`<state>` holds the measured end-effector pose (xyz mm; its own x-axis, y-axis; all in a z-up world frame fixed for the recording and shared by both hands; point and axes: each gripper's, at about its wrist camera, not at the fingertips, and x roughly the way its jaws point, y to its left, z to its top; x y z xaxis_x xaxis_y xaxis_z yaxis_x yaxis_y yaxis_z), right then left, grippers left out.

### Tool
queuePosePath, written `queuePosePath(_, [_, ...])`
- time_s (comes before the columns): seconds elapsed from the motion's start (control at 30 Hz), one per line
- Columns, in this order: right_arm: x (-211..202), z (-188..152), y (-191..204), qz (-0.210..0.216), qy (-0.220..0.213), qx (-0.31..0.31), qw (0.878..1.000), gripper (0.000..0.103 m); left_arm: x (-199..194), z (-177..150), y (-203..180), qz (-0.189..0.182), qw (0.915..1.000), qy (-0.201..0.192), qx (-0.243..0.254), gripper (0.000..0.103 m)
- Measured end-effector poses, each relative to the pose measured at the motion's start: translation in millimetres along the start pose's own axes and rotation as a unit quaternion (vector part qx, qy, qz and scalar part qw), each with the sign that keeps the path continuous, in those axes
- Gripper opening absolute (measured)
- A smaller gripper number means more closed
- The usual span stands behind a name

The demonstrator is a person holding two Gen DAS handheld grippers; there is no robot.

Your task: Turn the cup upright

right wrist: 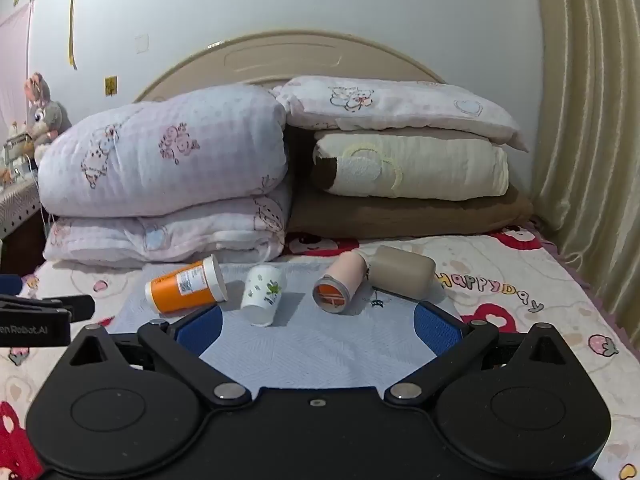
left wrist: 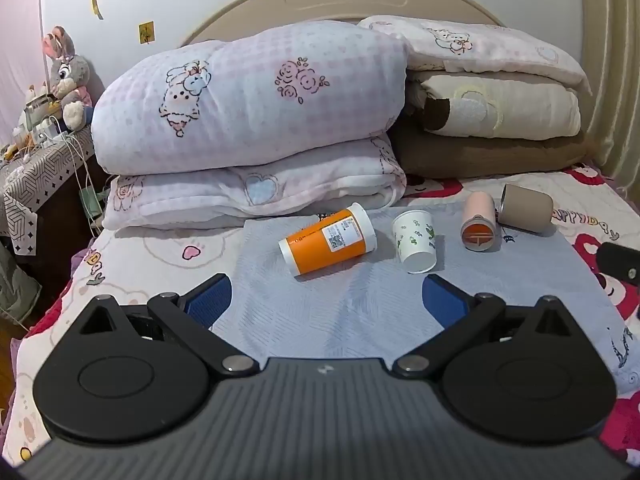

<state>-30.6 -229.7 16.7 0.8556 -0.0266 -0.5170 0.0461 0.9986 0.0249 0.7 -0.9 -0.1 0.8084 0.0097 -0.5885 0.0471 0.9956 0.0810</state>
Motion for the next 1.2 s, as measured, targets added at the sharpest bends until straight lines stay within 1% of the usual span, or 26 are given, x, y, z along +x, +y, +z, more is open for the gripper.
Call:
queuePosePath(0.1, [4.7,-0.8,1.3,0.001,-0.001,-0.001,1.0,0.103,1.5,1.5,-1.4,0.001,1.0,0.001,0.003,0.103])
queuePosePath(0.13, [1.1,0.4,-2.5,0.005,-0.013,0.006,1.0,0.103,2.4,2.2,-2.0,0.001,1.0,0.002,0.003,0.103])
queuePosePath(0.2, [1.9,4.5,8.1,-0.003,-0.01,0.0,1.0,0.103,4.7,4.1,-4.0,0.001,1.0,0.004,0.006,0.103])
queuePosePath(0.23, [-0.8,-0.6,0.1,0.005,-0.018,0.011,1.0,0.103,0.6,1.2,-2.3,0.0,1.0,-0.008,-0.004,0.103])
queuePosePath(0.27, [-1.0,-2.4,0.5,0.005,-0.018,0.01,1.0,0.103,0.7,1.4,-2.7,0.002,1.0,-0.008,-0.003,0.103])
queuePosePath(0.43, [1.0,-5.6,1.1,0.007,-0.019,0.011,1.0,0.103,3.2,3.9,-0.7,0.003,1.0,-0.007,-0.005,0.103])
queuePosePath(0.6, [1.6,-5.4,2.4,0.008,-0.018,0.008,1.0,0.103,-2.3,0.4,-6.0,-0.001,0.9999,-0.008,0.011,0.103])
queuePosePath(0.73, [2.8,-5.5,3.2,0.009,-0.016,0.006,1.0,0.103,-1.6,0.3,-6.1,-0.004,0.9999,-0.006,0.013,0.103])
queuePosePath(0.9, [3.7,-6.3,3.7,0.008,-0.016,0.006,1.0,0.103,-1.6,-1.7,-6.5,-0.003,0.9999,-0.007,0.01,0.103])
queuePosePath(1.03, [3.9,-6.5,2.8,0.008,-0.015,0.007,1.0,0.103,-3.4,-1.2,0.0,-0.01,0.9999,-0.009,-0.004,0.103])
queuePosePath(1.2, [6.3,-6.7,0.0,0.005,-0.013,0.012,1.0,0.103,-5.3,0.4,5.5,-0.001,0.9999,-0.014,-0.005,0.103])
